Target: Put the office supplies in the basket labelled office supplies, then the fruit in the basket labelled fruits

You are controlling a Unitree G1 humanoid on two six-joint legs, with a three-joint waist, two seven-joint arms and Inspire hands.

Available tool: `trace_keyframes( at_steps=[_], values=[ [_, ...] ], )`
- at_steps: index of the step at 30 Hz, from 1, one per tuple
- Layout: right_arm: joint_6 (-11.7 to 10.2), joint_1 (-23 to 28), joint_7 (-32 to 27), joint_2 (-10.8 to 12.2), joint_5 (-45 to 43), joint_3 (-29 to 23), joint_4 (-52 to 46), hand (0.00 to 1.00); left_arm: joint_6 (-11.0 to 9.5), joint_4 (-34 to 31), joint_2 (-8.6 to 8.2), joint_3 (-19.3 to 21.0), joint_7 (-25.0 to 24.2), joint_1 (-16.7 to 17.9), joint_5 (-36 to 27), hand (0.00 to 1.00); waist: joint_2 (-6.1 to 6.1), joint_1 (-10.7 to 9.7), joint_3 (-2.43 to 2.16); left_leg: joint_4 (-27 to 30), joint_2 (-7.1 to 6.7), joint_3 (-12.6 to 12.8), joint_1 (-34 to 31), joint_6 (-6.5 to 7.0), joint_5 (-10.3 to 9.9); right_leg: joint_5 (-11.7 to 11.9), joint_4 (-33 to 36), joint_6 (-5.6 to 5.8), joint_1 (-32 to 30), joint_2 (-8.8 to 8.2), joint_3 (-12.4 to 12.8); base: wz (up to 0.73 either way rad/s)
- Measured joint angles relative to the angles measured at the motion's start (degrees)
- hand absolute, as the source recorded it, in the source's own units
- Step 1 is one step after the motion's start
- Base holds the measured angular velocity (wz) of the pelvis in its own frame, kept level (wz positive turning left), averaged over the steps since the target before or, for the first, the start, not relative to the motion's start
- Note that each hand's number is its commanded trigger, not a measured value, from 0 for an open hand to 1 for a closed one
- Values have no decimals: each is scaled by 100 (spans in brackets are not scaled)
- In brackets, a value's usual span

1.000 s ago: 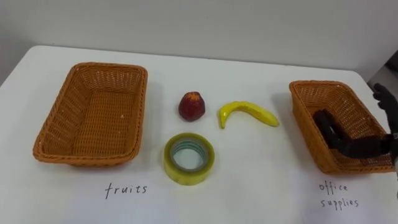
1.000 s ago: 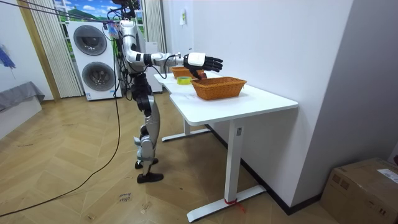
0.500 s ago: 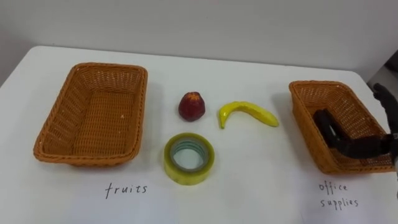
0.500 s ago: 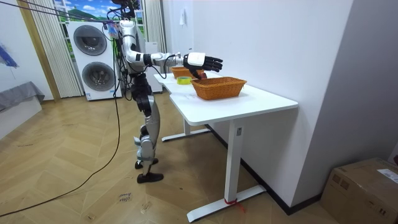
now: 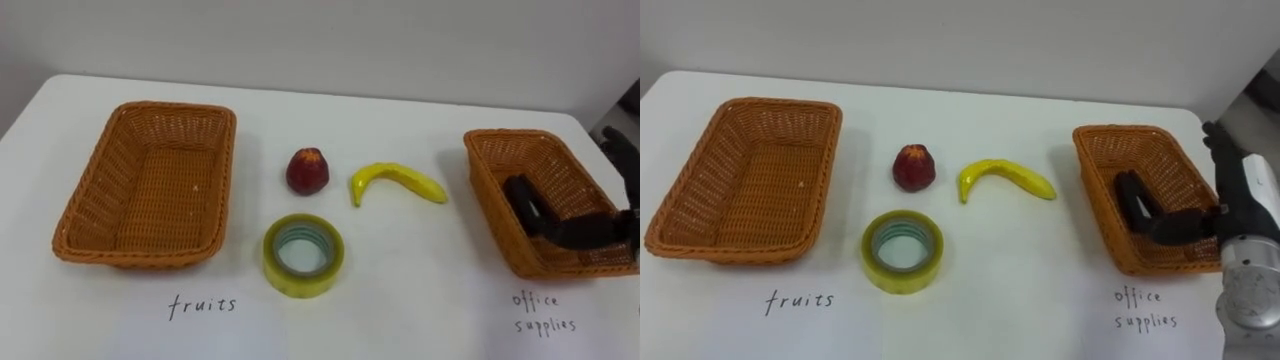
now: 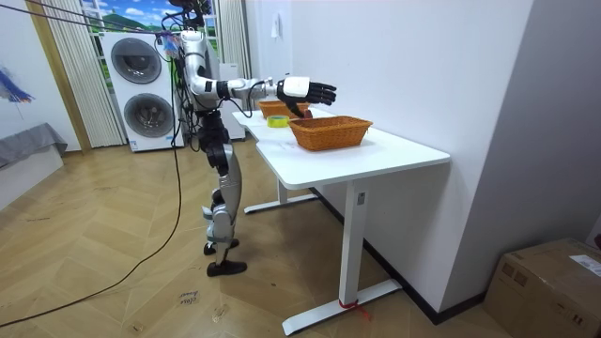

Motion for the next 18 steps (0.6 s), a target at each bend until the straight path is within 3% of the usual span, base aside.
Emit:
trace_keyframes(
  at_steps=[4,8,14,18],
  values=[
    [-121,-54,-191,0,2,-16,-507,0,-151,160,-23,4,0,-7,0,0,-6,-8,17,-6,-2,3,-8,0,0,0,0,0,15,0,3,0],
    [-263,-134,-585,0,262,-24,-753,0,-175,242,-36,13,1,-2,5,0,-16,21,15,-33,-8,4,-3,5,4,0,-1,0,0,0,7,0],
    [-286,-420,-992,-12,1320,-6,-1093,0,-195,130,-33,-1,2,-32,6,0,-26,34,18,-48,1,5,-4,5,6,0,-2,1,-25,4,2,0],
    [-293,-518,-983,-12,1573,75,-1226,0,-195,70,-31,-40,-2,-39,2,0,-12,61,31,-49,3,19,-17,6,5,0,-4,1,-16,3,-6,-1]
  ],
)
